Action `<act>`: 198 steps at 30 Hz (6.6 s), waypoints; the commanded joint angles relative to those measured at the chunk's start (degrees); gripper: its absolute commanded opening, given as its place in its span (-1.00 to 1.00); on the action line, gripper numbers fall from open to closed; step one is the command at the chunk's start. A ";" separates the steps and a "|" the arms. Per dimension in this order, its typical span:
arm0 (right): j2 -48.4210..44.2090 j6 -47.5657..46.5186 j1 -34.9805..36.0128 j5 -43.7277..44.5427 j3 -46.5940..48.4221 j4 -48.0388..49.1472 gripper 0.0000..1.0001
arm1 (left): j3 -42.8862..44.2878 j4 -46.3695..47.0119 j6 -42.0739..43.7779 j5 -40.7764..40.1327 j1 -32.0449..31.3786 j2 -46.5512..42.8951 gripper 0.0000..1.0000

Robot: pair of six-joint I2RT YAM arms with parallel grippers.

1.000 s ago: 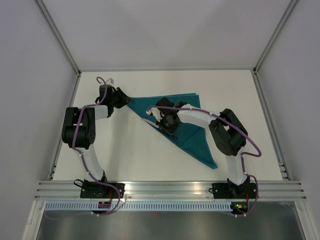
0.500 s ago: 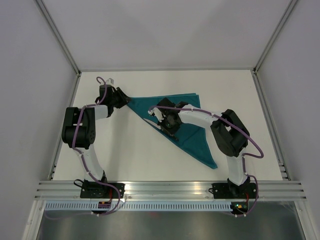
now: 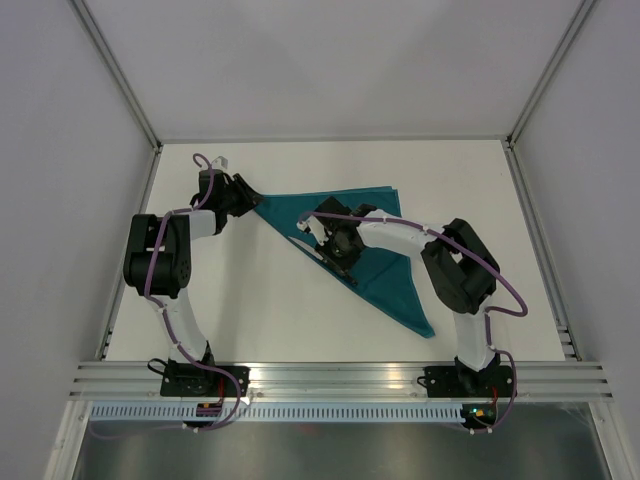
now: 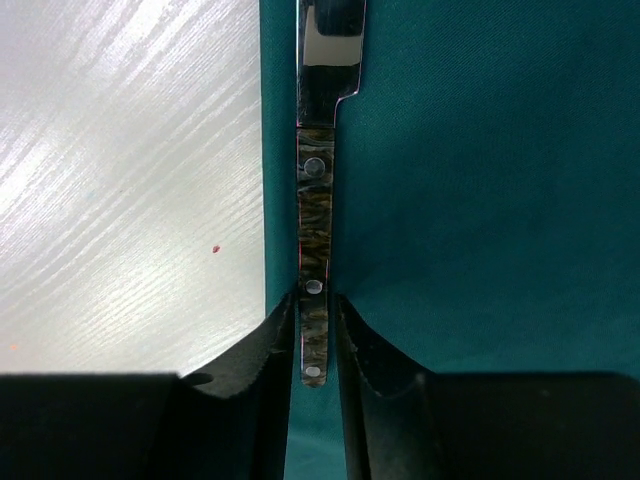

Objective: Fold the napkin, place the utensils inside, and roll it up
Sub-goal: Adjust the knife on the napkin, then fold the napkin at the center of the board.

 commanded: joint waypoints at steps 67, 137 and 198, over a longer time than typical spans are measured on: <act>-28.08 1.67 -50.08 -26.38 4.71 -1.12 -0.01 | 7.30 15.86 46.41 -31.98 -81.61 11.78 0.18; -25.18 0.79 -48.76 -25.94 4.97 -1.65 0.00 | -19.07 11.91 -6.32 -35.23 -33.01 -16.43 -0.95; -21.93 0.44 -44.98 -24.54 5.94 -1.83 0.01 | 5.53 -8.74 -16.61 -28.38 -2.33 2.37 0.08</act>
